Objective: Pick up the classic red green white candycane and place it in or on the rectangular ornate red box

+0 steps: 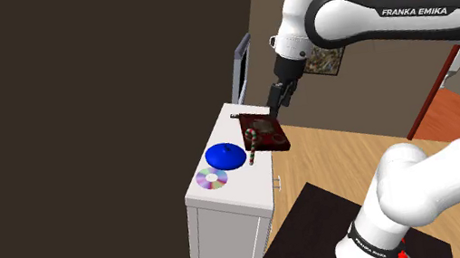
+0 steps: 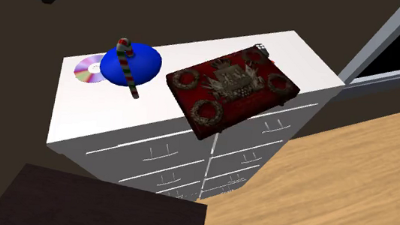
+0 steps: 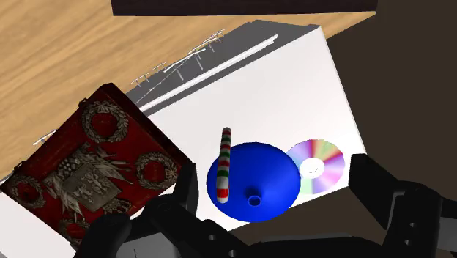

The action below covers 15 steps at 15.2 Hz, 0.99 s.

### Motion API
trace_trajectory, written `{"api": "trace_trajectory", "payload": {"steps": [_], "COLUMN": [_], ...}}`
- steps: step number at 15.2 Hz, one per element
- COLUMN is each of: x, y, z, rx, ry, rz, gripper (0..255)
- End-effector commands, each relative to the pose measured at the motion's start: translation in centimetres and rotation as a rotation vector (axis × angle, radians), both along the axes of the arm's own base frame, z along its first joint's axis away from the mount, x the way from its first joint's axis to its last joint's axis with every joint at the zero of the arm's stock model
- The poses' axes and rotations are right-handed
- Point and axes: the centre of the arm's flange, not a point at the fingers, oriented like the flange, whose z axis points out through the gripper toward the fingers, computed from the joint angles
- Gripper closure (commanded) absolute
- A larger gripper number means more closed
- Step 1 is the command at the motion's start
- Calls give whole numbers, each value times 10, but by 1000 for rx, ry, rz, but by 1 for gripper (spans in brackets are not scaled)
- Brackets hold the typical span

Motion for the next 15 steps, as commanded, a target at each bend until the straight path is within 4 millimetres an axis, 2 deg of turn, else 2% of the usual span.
{"api": "trace_trajectory", "payload": {"steps": [1,11,15], "x": [0,106,106], "y": [0,-52,-52], "z": [0,-78,-100], "rx": [0,84,84], "ry": [0,83,83], "rz": [0,-54,-54], "gripper": [0,0,0]}}
